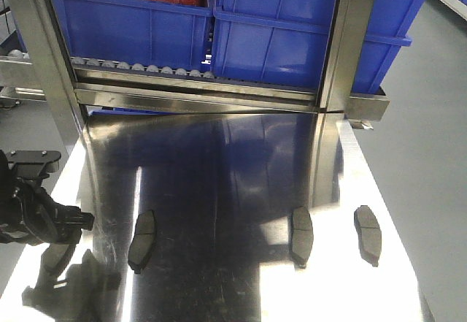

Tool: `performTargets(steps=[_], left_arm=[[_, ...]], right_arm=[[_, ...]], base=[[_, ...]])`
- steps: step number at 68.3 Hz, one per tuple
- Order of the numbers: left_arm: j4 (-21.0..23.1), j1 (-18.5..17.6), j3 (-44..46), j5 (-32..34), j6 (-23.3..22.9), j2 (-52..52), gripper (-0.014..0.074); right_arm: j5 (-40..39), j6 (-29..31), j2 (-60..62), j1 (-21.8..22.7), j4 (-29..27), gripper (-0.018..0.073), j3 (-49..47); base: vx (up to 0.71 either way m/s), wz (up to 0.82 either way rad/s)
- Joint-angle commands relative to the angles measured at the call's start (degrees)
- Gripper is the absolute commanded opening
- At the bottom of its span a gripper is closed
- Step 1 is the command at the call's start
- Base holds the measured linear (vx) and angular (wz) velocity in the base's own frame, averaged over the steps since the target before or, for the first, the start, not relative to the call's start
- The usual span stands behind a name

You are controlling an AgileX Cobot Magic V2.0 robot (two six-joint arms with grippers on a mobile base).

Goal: Move and align brake pads A on conveyor
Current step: 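Lower the left gripper over the brake pad nearest the left arm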

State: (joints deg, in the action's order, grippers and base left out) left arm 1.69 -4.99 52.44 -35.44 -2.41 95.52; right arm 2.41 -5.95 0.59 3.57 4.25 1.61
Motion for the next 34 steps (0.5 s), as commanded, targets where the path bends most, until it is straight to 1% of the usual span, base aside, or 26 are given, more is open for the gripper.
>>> performTargets(steps=[1, 6, 34], left_arm=[[0.00, -0.86, 1.75, 1.47, 0.00, -1.70, 0.0503], [0.00, -1.32, 1.75, 2.15, 0.00, -1.70, 0.0503], [0.00, -1.32, 1.75, 2.18, -0.19, -1.62, 0.0503]], right_arm=[[-4.10, -0.08, 0.76, 0.34, 0.41, -0.0011, 0.70], [-4.10, -0.08, 0.76, 0.34, 0.41, -0.0011, 0.70], [-4.10, -0.08, 0.76, 0.34, 0.41, -0.0011, 0.70]], base=[[0.00, 0.00], [0.00, 0.00], [0.00, 0.00]])
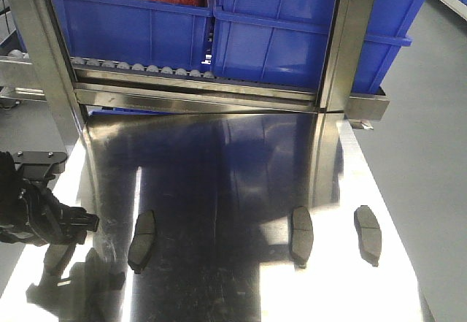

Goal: Move and align brake pads A on conveyor
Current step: 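Lower the left gripper over the brake pad nearest the left arm, then close the left gripper on the brake pad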

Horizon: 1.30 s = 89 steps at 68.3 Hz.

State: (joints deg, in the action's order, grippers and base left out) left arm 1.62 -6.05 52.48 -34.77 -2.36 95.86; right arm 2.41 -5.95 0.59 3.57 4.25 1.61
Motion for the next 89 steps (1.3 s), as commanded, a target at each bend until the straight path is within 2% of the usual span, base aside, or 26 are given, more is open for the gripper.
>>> performTargets(steps=[1, 30, 54, 89], left_arm=[[0.06, -0.25, 1.71, 1.44, -0.25, -1.94, 0.0503], [0.06, -0.25, 7.28, -6.35, -1.20, 2.64, 0.0488], [0.06, -0.25, 7.40, -6.48, -1.30, 2.64, 0.0334], [0.01, -0.25, 7.40, -7.83, -1.25, 4.41, 0.0324]], right_arm=[[-4.10, -0.08, 0.76, 0.34, 0.41, -0.0011, 0.70], [-4.16, -0.08, 0.76, 0.34, 0.41, -0.0011, 0.70], [-4.16, -0.08, 0.76, 0.34, 0.41, -0.0011, 0.70], [-4.16, -0.08, 0.76, 0.34, 0.41, -0.0011, 0.70]], base=[[0.00, 0.00], [0.00, 0.00], [0.00, 0.00], [0.00, 0.00]])
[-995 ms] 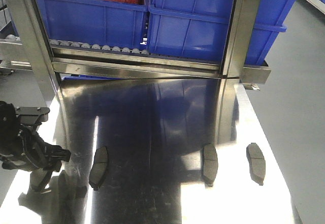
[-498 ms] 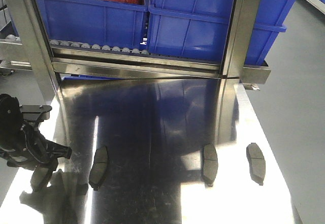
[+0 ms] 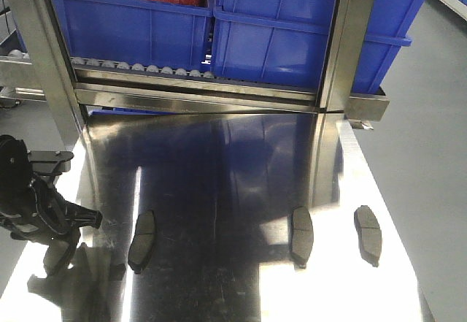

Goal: Move and align brake pads A on conveyor
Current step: 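Close the left gripper on the brake pad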

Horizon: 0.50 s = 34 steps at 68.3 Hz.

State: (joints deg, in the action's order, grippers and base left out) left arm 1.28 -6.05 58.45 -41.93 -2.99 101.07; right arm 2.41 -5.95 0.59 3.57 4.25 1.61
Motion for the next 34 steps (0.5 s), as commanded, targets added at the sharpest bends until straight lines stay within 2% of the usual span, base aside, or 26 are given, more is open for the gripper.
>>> performTargets(steps=[1, 14, 19, 27, 34], left_arm=[[0.36, -0.25, 1.44, -0.78, -0.62, -0.40, 0.0324], [0.41, -0.25, 1.44, -1.38, -0.62, 3.04, 0.0314], [0.35, -0.25, 1.55, -1.24, -0.62, 2.85, 0.0278], [0.27, -0.25, 2.36, -1.72, -0.44, 1.91, 0.0167], [0.29, -0.25, 3.12, -1.97, 0.70, -0.29, 0.0020]], right_arm=[[-4.16, -0.08, 0.76, 0.34, 0.41, -0.0011, 0.70], [-4.10, -0.08, 0.76, 0.41, 0.41, -0.0011, 0.70], [-4.10, -0.08, 0.76, 0.41, 0.41, -0.0011, 0.70], [-4.10, -0.08, 0.76, 0.41, 0.41, -0.0011, 0.70], [-4.10, -0.08, 0.76, 0.41, 0.41, -0.0011, 0.70]], base=[[0.00, 0.00], [0.00, 0.00], [0.00, 0.00], [0.00, 0.00], [0.00, 0.00]])
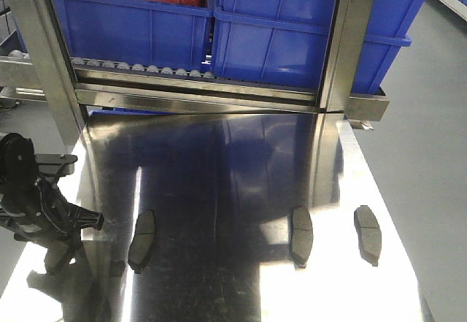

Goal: Move and align brake pads A on conveyor

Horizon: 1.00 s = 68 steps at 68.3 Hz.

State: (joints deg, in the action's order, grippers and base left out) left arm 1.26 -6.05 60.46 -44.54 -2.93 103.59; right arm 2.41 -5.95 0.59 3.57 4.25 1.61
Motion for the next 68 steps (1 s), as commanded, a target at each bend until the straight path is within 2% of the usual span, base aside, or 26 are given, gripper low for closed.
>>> performTargets(steps=[1, 22, 33, 68], left_arm=[[0.31, -0.25, 1.10, 0.75, 0.76, -3.28, 0.0000], [-0.08, -0.25, -0.58, 4.11, 1.32, -18.19, -0.0008], [-0.03, -0.25, -6.55, 9.99, 1.39, -28.72, -0.0008], [0.38, -0.25, -26.64, 19.64, 0.41, -65.47, -0.0006]], right_arm=[[-4.10, -0.08, 0.76, 0.41, 0.41, -0.0011, 0.70], [-4.10, -0.08, 0.76, 0.41, 0.41, -0.0011, 0.70], [-4.10, -0.08, 0.76, 0.41, 0.41, -0.0011, 0.70], [-4.15, -0.08, 0.76, 0.40, 0.41, -0.0011, 0.70]], base=[[0.00, 0.00], [0.00, 0.00], [0.00, 0.00], [0.00, 0.00]])
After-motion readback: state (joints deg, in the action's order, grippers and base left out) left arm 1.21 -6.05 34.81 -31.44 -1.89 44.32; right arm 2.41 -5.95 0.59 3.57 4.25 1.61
